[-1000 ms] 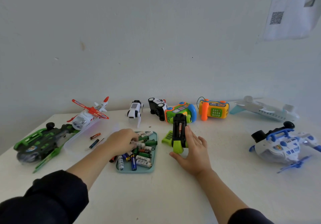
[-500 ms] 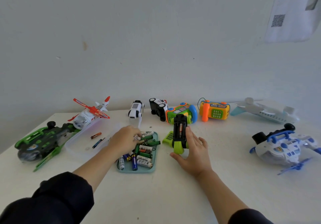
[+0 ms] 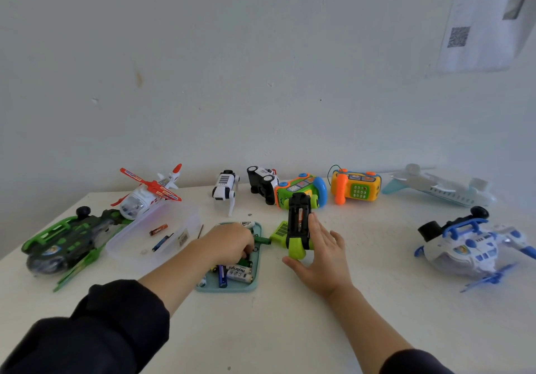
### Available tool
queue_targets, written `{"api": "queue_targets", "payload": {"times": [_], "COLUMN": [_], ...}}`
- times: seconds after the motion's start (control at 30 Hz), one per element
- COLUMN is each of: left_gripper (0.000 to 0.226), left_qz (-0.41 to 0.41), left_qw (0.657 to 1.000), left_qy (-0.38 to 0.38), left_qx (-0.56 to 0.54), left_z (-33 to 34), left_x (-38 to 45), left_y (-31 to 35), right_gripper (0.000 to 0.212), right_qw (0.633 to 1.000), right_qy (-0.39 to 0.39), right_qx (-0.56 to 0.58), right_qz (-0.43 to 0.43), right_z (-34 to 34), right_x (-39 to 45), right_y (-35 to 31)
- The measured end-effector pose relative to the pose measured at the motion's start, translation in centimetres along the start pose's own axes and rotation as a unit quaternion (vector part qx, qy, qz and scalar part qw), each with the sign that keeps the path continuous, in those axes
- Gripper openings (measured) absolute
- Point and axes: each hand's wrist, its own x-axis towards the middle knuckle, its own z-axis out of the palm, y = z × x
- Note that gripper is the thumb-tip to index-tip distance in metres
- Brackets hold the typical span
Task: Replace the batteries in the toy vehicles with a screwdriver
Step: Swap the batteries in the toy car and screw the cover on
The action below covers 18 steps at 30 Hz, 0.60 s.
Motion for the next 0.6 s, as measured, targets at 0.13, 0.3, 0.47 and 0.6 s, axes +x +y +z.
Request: {"api": "queue_targets", "payload": {"times": [0.13, 0.3, 0.47, 0.6], "left_gripper": [0.007, 0.018, 0.012, 0.007], "left_qz": [-0.016, -0.034, -0.049, -0.027], "left_qw": [0.977, 0.815, 0.766, 0.786], "left_qy": [0.075, 0.231, 0.327, 0.392], "left_qx": [-0.200, -0.531, -0.551, -0.476], "left_z": [-1.0, -3.4, -2.1, 0.0], "left_x": [-0.2, 0.1, 1.7, 2.8], "left_y": [0.1, 2.9, 5.9, 6.8], "right_gripper": [0.091, 0.090, 0.090, 0.092], "right_qw": [1.000, 1.000, 1.000, 1.000], "right_qy": [0.004, 0.013, 0.008, 0.004], "right_qx": [0.001, 0.007, 0.006, 0.011], "right_qz": [-0.001, -0.005, 0.003, 0.026], "right_z": [0.0, 0.1, 0.0, 0.0], "right_x": [0.1, 0.1, 0.0, 0.1], "right_y": [0.0, 0.1, 0.0, 0.2]}}
